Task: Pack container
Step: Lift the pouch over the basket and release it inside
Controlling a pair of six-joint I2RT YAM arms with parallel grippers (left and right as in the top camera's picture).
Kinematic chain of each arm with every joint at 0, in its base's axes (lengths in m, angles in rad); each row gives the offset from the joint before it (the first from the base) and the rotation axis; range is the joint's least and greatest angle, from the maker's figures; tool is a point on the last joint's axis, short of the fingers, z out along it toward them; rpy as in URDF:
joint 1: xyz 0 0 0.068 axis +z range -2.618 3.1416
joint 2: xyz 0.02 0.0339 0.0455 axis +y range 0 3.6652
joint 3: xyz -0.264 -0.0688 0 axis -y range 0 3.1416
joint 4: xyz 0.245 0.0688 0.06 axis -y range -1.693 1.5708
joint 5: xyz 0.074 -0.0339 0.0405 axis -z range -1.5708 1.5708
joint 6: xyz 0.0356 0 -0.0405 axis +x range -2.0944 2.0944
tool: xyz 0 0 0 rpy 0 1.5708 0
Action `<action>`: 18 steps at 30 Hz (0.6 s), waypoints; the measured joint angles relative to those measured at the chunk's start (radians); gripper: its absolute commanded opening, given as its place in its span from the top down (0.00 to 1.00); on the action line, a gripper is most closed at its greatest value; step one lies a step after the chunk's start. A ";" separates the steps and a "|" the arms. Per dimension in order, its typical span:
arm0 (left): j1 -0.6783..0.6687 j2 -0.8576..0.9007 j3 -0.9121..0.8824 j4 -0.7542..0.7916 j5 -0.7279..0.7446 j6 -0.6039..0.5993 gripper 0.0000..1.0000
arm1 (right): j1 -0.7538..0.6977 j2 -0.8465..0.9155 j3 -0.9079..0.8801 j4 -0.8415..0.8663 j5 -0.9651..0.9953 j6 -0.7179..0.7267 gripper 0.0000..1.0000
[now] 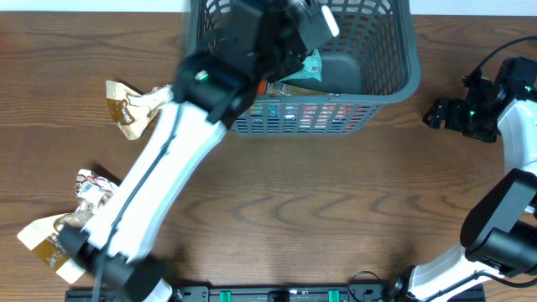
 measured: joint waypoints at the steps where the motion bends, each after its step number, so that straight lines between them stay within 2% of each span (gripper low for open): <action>1: 0.000 0.037 0.000 -0.014 0.007 0.008 0.94 | 0.000 0.000 0.000 -0.002 0.000 0.000 0.01; 6: 0.005 0.180 0.000 -0.073 0.025 0.030 0.83 | 0.000 0.000 0.000 -0.011 0.000 0.000 0.01; 9: 0.011 0.222 -0.002 -0.106 0.028 0.048 0.55 | 0.000 0.000 0.000 -0.013 0.000 0.000 0.01; 13: 0.011 0.223 -0.002 -0.100 0.021 0.048 0.37 | 0.000 0.000 0.000 -0.013 0.000 0.000 0.01; 15: 0.010 0.211 -0.002 -0.100 0.010 0.050 0.32 | 0.000 0.000 0.000 -0.013 0.000 0.000 0.01; 18: 0.011 0.175 -0.002 -0.100 -0.012 0.048 0.30 | 0.000 0.000 0.000 -0.013 0.000 0.000 0.01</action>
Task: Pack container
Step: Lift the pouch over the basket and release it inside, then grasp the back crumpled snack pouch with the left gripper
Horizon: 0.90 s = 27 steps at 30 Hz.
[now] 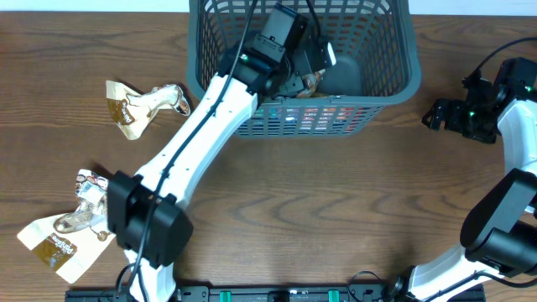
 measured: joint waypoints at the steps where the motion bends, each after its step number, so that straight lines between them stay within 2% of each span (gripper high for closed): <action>1: 0.000 -0.018 0.000 0.001 -0.010 -0.002 0.29 | 0.000 0.000 0.000 0.000 0.000 0.000 0.01; 2: 0.000 -0.040 0.000 0.002 -0.023 -0.002 0.30 | 0.000 0.000 0.000 0.000 0.000 0.000 0.01; 3: 0.000 -0.066 0.000 0.002 -0.039 -0.001 0.06 | 0.000 0.000 0.000 0.000 0.000 0.000 0.01; 4: 0.002 -0.095 0.000 0.004 -0.055 0.003 0.01 | 0.000 0.000 0.000 0.000 0.000 -0.001 0.01; 9: 0.055 -0.265 0.000 0.001 -0.142 -0.041 0.01 | 0.000 0.000 0.000 0.000 0.000 -0.008 0.01; 15: 0.311 -0.394 0.005 -0.133 -0.202 -0.241 0.02 | 0.000 0.000 0.000 0.000 0.000 -0.016 0.01; 20: 0.551 -0.399 0.006 -0.271 -0.219 -0.488 0.01 | 0.000 0.000 0.000 -0.001 0.000 -0.020 0.01; 23: 0.668 -0.385 0.006 -0.326 -0.176 -0.634 0.01 | 0.000 0.000 0.000 -0.001 0.000 -0.020 0.01; 27: 0.728 -0.328 0.006 -0.340 -0.116 -0.649 0.01 | 0.000 0.000 0.000 -0.001 0.000 -0.021 0.01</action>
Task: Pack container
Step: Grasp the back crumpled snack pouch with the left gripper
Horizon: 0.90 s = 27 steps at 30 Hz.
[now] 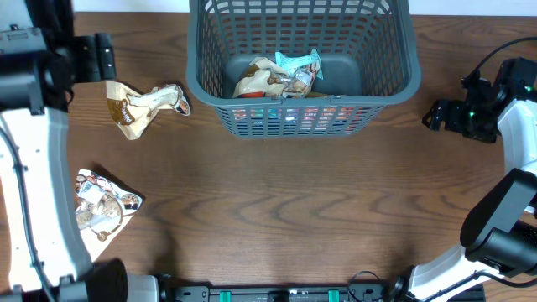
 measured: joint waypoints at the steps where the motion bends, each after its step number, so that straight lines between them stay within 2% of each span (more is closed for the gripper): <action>1: 0.000 0.024 0.000 0.003 0.010 0.025 0.01 | 0.000 0.000 0.000 0.000 0.000 0.000 0.01; 16: -0.002 0.422 0.000 0.070 0.132 0.529 0.01 | 0.000 0.000 0.000 0.000 0.000 -0.002 0.01; 27: -0.002 0.577 0.000 0.045 0.208 0.677 0.01 | 0.000 0.000 0.000 0.000 0.000 -0.002 0.01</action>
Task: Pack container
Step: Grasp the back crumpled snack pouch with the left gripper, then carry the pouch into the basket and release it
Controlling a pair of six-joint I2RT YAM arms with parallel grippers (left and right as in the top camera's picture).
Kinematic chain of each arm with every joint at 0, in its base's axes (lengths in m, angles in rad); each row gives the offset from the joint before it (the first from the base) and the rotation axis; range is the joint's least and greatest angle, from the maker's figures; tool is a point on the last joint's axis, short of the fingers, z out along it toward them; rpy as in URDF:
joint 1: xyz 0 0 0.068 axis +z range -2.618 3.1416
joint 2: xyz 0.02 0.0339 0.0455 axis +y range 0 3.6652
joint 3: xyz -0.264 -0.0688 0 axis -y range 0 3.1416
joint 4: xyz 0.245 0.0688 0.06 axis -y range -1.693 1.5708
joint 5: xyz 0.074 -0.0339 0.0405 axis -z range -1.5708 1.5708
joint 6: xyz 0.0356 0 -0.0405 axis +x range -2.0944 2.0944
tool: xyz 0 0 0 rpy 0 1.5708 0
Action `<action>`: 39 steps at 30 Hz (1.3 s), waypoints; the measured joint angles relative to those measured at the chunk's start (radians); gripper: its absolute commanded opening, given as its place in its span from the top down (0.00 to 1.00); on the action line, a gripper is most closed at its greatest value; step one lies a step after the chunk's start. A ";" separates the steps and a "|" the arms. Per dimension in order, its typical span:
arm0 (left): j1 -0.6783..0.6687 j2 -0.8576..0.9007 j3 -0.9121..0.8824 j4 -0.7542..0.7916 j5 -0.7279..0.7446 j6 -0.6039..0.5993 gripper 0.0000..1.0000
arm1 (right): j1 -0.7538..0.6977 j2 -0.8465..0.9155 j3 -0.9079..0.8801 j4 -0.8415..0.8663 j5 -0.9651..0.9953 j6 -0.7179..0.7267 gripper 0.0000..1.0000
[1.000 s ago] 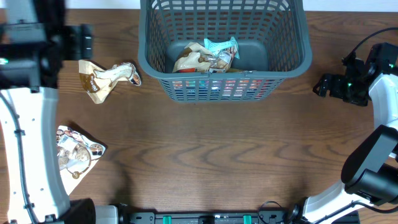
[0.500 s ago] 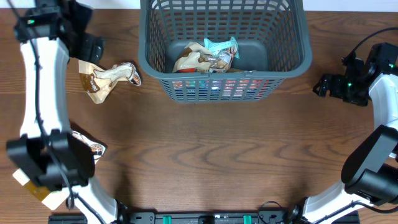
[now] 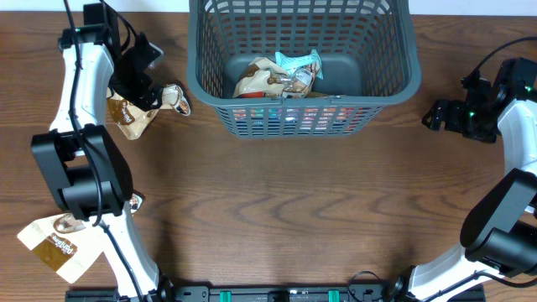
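Observation:
The grey mesh basket [image 3: 411, 59] stands at the back centre of the table. Inside it lie a cream-and-brown snack packet [image 3: 262, 80] and a teal one [image 3: 299, 60]. Left of the basket another cream-and-brown packet [image 3: 126, 117] lies on the table. My left gripper [image 3: 144, 91] hangs right over its upper edge, fingers seemingly apart, nothing held. Far to the right, my right gripper [image 3: 435, 115] rests near the table's edge, looking shut and empty.
A further tan packet [image 3: 57, 243] lies at the front left corner. The left arm partly hides one more packet [image 3: 134, 200]. The left arm's links [image 3: 84, 168] stand along the left side. The brown wooden table [image 3: 294, 210] spreads in front of the basket.
My left gripper has moved from the far back left corner to just above the packet beside the basket. The packets and the right arm are as they were.
First my left arm reached over the basket, then its gripper was down inside it. After that the arm stood back at the far left, with a cream-and-brown packet lying in the basket beside the teal one. Now the gripper hovers over the packet left of the basket.

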 measured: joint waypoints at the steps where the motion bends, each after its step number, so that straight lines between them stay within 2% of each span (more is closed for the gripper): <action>1: 0.000 0.006 0.000 -0.001 0.000 0.009 0.01 | 0.000 0.000 0.000 0.000 0.000 0.000 0.01; 7: 0.000 0.052 0.000 0.023 0.004 0.064 0.01 | 0.000 0.000 0.000 -0.009 0.000 0.000 0.01; 15: 0.000 0.175 0.003 0.131 0.017 0.105 0.02 | 0.000 0.000 0.000 -0.015 0.000 0.000 0.01; 18: 0.001 0.179 0.006 0.153 0.026 0.107 0.21 | 0.000 0.000 0.000 -0.018 0.000 0.000 0.01; 21: 0.000 0.182 0.008 0.153 0.038 0.116 0.34 | 0.000 0.000 0.000 -0.023 0.000 0.000 0.01; 23: -0.002 0.182 0.008 0.153 0.044 0.116 0.50 | 0.000 0.000 0.000 -0.026 0.000 0.000 0.01; 26: -0.003 0.183 0.008 0.145 0.046 0.123 0.67 | 0.000 0.000 0.000 -0.029 0.000 0.000 0.01; 28: -0.004 0.183 0.008 0.138 0.044 0.120 0.81 | 0.000 0.000 0.000 -0.030 0.000 0.000 0.01; 32: -0.006 0.183 0.011 0.127 0.036 0.113 0.93 | 0.000 0.000 0.000 -0.036 0.000 0.000 0.01; 37: -0.007 0.163 0.008 0.118 0.024 0.001 0.94 | 0.000 0.000 0.000 -0.037 0.005 0.000 0.01; 39: -0.008 0.136 0.000 0.114 0.022 -0.081 0.94 | 0.000 0.000 0.000 -0.037 0.007 0.000 0.01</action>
